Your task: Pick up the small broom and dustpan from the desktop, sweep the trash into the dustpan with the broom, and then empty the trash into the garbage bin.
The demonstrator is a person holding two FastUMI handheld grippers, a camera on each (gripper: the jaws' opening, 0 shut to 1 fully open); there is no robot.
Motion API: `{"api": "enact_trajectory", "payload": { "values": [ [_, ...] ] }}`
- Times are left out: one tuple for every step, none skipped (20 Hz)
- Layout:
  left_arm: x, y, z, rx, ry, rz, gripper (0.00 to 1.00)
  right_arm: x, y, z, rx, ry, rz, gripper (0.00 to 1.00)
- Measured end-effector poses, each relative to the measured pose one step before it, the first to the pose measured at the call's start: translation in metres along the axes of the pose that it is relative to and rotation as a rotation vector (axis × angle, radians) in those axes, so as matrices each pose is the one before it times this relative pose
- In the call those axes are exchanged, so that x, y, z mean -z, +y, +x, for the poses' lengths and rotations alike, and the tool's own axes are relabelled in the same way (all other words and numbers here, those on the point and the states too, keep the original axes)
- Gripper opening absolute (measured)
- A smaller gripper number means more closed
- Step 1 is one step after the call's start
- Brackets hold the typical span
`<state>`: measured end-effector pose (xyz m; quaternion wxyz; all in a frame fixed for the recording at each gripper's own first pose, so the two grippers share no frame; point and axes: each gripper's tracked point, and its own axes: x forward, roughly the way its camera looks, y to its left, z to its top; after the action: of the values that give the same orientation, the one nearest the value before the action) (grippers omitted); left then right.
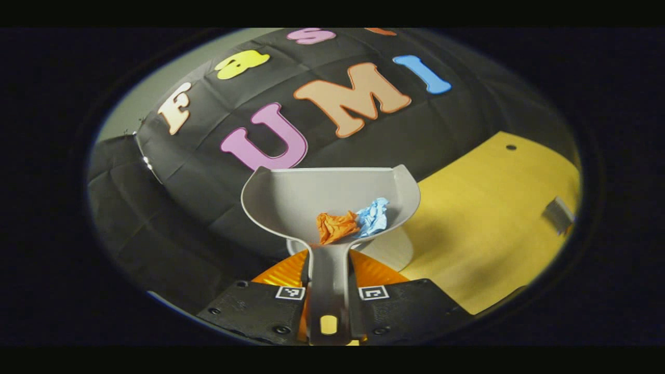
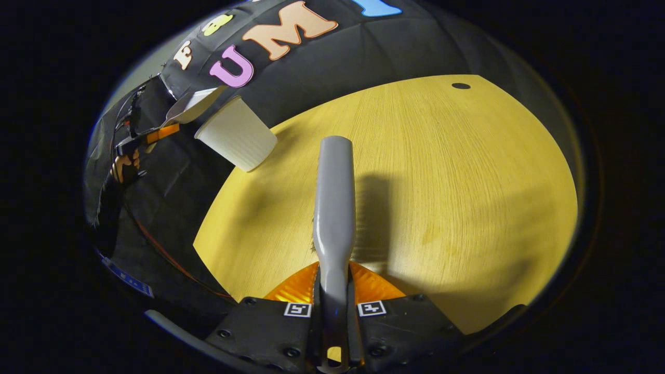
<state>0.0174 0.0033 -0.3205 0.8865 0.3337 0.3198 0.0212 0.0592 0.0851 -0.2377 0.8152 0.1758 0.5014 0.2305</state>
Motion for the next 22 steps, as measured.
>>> {"api": "enact_trajectory", "payload": {
  "values": [
    [0.00287, 0.00182, -0.00043, -0.02421, 0.01703, 0.04809, 0.22, 0.00043, 0.00114, -0.00186, 0.00191, 0.00185, -0.00217, 0.17],
    [0.00257, -0.00184, 0.00034, -0.01374, 0.02844, 0.05777, 0.24, -0.00082, 0.00047, -0.0005, 0.00277, 0.00271, -0.00125, 0.17],
    [0.00417, 0.00181, -0.00012, -0.01133, 0.0119, 0.05283, 0.22, -0.00031, 0.0009, -0.00167, -0.00115, 0.00459, -0.00107, 0.17],
    [0.00412, 0.00121, 0.0018, -0.01141, 0.01842, 0.05881, 0.22, 0.0001, 0.00025, -0.0001, -0.00049, 0.00304, -0.00069, 0.17],
    [0.00862, 0.00222, 0.00362, -0.01531, 0.01173, 0.063, 0.23, 0.00045, -0.00021, -0.00051, -0.00148, 0.00409, -0.0005, 0.17],
    [0.00456, 0.00224, 0.00254, -0.01699, 0.00714, 0.05605, 0.23, 0.00045, 0.00015, -0.00024, 0.00052, 0.00319, -0.0008, 0.17],
    [0.00479, 0.00218, 0.00259, -0.02091, 0.00598, 0.06765, 0.24, 0.00046, 0.00039, -0.00109, 0.00085, 0.00358, -0.00471, 0.17],
    [0.00107, 0.00367, -0.0011, -0.03269, -0.00064, 0.08139, 0.25, 0.0001, 0.00023, -0.00028, 0.00099, 0.00473, -0.00306, 0.17],
    [0.00115, 0.00418, -0.00151, -0.04029, -0.00007, 0.0936, 0.21, 0.00195, 0.00073, -0.00064, 0.00015, 0.00569, -0.00464, 0.17],
    [-0.00222, 0.00363, -0.00021, -0.03933, -0.00805, 0.09726, 0.23, -0.00027, -0.00031, 0.0005, 0.00248, 0.00432, -0.00428, 0.17],
    [-0.00231, 0.00037, -0.00063, -0.03425, -0.00451, 0.08922, 0.23, 0.00062, 0.00024, -0.00037, 0.00297, 0.00509, -0.00626, 0.17],
    [-0.0026, 0.00058, -0.00091, -0.02477, -0.01092, 0.0776, 0.25, -0.00042, 0.00033, -0.00122, 0.00468, 0.00436, -0.00446, 0.17],
    [0.00095, 0.00295, -0.0041, -0.01026, -0.00664, 0.05688, 0.25, 0.00053, 0.00149, -0.00168, 0.00126, 0.00114, -0.00497, 0.17],
    [-0.00173, -0.00295, -0.00104, 0.00256, -0.00625, 0.02861, 0.24, -0.00059, 0.00021, -0.00032, -0.00196, 0.00018, 0.00046, 0.17],
    [0.00169, -0.00053, -0.00201, 0.00174, -0.00469, 0.00368, 0.23, 0.0011, -0.00149, 0.00014, -0.00038, -0.00388, -0.00137, 0.17],
    [0.00013, 0.00162, -0.00065, 0.00373, 0.00141, -0.02743, 0.23, 0.00005, 0.00042, 0.00045, -0.00119, -0.00328, 0.0013, 0.17],
    [-0.00016, -0.00177, 0.00117, 0.01477, 0.00171, -0.05645, 0.23, 0.00104, -0.00004, 0.0002, 0.00167, -0.00683, 0.00188, 0.17],
    [-0.00258, -0.00685, -0.00443, 0.03827, 0.0044, -0.14509, 0.23, -0.00003, 0.00066, 0.00034, -0.00038, -0.00641, 0.00295, 0.17],
    [-0.00505, -0.00541, -0.00348, 0.03254, -0.012, -0.1342, 0.23, -0.00015, -0.00021, 0.00052, 0.00108, -0.00891, 0.0052, 0.17],
    [-0.00387, -0.00615, -0.00195, 0.03756, -0.01221, -0.14396, 0.23, 0.00012, 0.00049, 0.00042, -0.00047, -0.0122, 0.00872, 0.17],
    [-0.01046, -0.00949, -0.00578, 0.03596, -0.0184, -0.13391, 0.23, -0.0003, 0.00124, 0.00037, -0.00309, -0.01318, 0.00927, 0.17],
    [-0.01549, -0.00611, -0.00703, 0.02707, -0.02376, -0.11031, 0.23, 0.00072, 0.00013, 0.00066, -0.00499, -0.0128, 0.00856, 0.17]
  ]
}}
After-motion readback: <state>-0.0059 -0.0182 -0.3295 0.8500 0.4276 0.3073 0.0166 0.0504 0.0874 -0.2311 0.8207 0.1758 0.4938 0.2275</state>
